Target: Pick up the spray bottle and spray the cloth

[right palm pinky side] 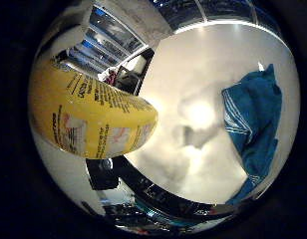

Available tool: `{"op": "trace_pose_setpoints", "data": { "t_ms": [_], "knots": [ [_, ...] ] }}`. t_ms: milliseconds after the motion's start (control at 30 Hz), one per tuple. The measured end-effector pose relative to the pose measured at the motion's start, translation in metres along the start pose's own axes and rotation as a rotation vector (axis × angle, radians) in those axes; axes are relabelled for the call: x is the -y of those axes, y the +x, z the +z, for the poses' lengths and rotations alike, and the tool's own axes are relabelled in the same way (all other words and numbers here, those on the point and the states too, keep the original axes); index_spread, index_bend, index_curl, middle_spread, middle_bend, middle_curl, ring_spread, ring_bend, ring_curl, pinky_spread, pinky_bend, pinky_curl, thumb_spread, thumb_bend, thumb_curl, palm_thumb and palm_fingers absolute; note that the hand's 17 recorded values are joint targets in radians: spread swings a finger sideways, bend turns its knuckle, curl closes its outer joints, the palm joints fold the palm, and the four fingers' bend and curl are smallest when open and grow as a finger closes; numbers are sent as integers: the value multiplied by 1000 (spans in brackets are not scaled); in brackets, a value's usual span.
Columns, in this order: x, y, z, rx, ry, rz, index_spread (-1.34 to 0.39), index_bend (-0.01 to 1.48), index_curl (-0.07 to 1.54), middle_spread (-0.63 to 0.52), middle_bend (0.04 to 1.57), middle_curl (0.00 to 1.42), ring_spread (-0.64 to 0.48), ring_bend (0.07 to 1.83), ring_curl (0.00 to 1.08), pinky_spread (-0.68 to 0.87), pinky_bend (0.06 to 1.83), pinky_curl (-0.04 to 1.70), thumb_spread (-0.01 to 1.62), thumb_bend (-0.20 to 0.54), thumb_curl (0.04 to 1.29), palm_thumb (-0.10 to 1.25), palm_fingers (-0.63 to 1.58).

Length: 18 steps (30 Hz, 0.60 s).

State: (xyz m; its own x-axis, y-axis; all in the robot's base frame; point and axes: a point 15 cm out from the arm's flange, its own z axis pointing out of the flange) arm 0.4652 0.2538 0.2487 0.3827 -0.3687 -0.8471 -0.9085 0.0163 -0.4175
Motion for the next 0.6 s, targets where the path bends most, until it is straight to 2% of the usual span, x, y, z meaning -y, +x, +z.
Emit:
{"op": "trace_pose_setpoints", "data": {
  "t_ms": [600],
  "knots": [
    [13, 62, 68, 34, -69, -4, -234, 1113, 910, -113, 1408, 755, -229, 1356, 847, -133, 1008, 1565, 1061, -18, 658, 987, 1115]
  ]
}}
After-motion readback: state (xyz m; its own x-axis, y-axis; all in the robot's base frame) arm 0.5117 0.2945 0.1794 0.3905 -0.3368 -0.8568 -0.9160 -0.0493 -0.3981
